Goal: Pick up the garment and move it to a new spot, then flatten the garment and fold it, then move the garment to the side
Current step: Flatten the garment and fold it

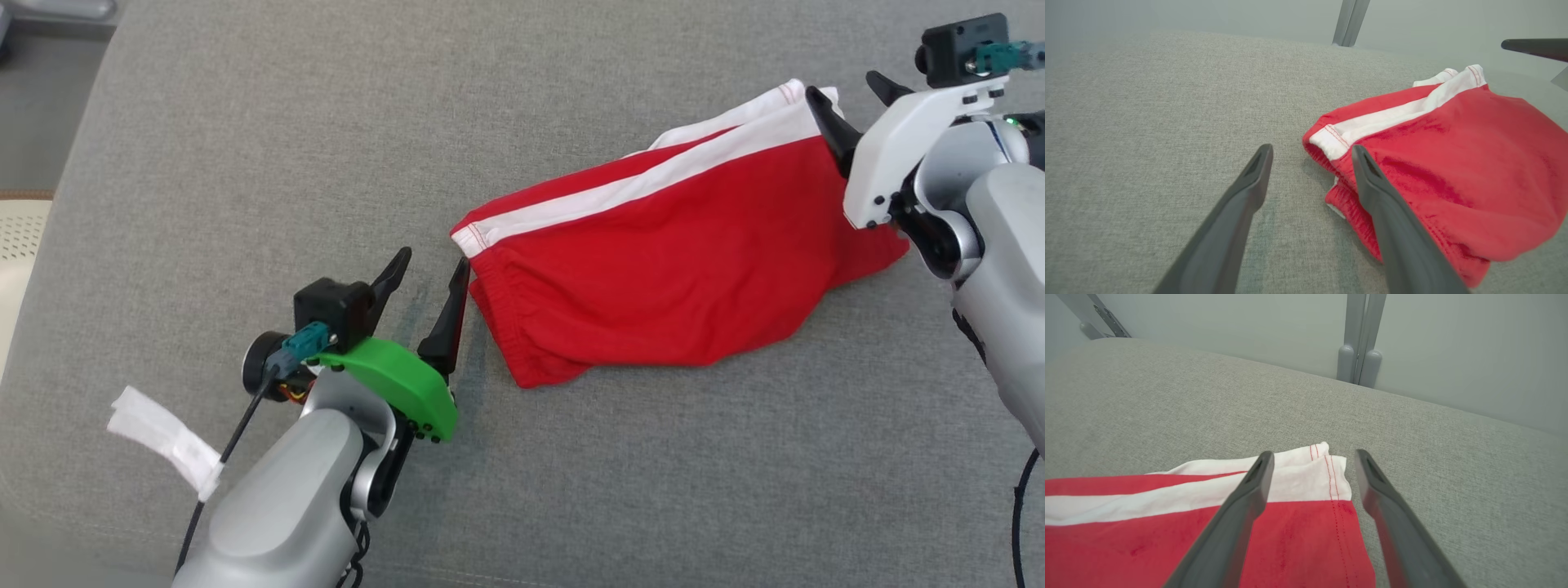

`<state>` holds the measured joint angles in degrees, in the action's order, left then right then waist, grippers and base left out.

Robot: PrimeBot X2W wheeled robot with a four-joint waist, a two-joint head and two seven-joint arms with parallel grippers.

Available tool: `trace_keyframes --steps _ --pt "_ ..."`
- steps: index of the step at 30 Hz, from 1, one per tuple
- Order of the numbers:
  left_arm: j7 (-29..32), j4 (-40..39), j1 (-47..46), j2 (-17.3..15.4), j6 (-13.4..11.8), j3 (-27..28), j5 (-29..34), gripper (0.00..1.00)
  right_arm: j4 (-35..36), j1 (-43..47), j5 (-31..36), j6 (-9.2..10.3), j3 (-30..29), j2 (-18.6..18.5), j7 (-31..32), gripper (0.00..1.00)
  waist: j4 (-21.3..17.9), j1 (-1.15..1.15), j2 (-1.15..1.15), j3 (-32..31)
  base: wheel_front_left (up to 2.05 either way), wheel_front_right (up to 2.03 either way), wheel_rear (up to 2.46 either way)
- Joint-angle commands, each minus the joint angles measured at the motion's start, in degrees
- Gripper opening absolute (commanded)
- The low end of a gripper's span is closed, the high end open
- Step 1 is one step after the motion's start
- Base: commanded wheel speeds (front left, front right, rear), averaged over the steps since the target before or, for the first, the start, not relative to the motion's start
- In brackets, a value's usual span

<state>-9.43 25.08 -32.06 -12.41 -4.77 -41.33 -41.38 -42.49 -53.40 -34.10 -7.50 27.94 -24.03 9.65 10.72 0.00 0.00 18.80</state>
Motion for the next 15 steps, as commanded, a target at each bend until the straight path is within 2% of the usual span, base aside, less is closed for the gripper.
trace_keyframes --steps 1,6,10,15 --pt "-1.9 -0.2 1.6 -0.7 0.6 0.4 0.3 1.0 -0.2 1.7 -1.6 0.04 -0.6 -0.4 -0.1 1.0 -0.3 0.0 0.0 -2.2 0.0 0.0 0.0" --pt "-5.5 -1.2 4.8 -1.8 2.5 3.2 2.0 1.0 -0.2 5.2 -6.9 0.04 -3.5 -0.1 0.2 1.0 0.0 0.0 0.0 -3.8 0.0 0.0 0.0" --pt "-5.7 -6.6 8.9 -0.1 3.6 12.1 6.7 1.0 -0.9 7.0 -8.3 0.04 -5.1 0.2 -0.4 1.0 0.3 0.0 0.0 -3.8 0.0 0.0 0.0" --pt "-5.7 -11.5 14.0 3.9 7.9 23.6 14.1 1.0 -3.5 7.2 -8.6 0.03 -7.7 1.4 -1.7 1.0 1.0 0.0 0.0 -3.1 0.0 0.0 0.0"
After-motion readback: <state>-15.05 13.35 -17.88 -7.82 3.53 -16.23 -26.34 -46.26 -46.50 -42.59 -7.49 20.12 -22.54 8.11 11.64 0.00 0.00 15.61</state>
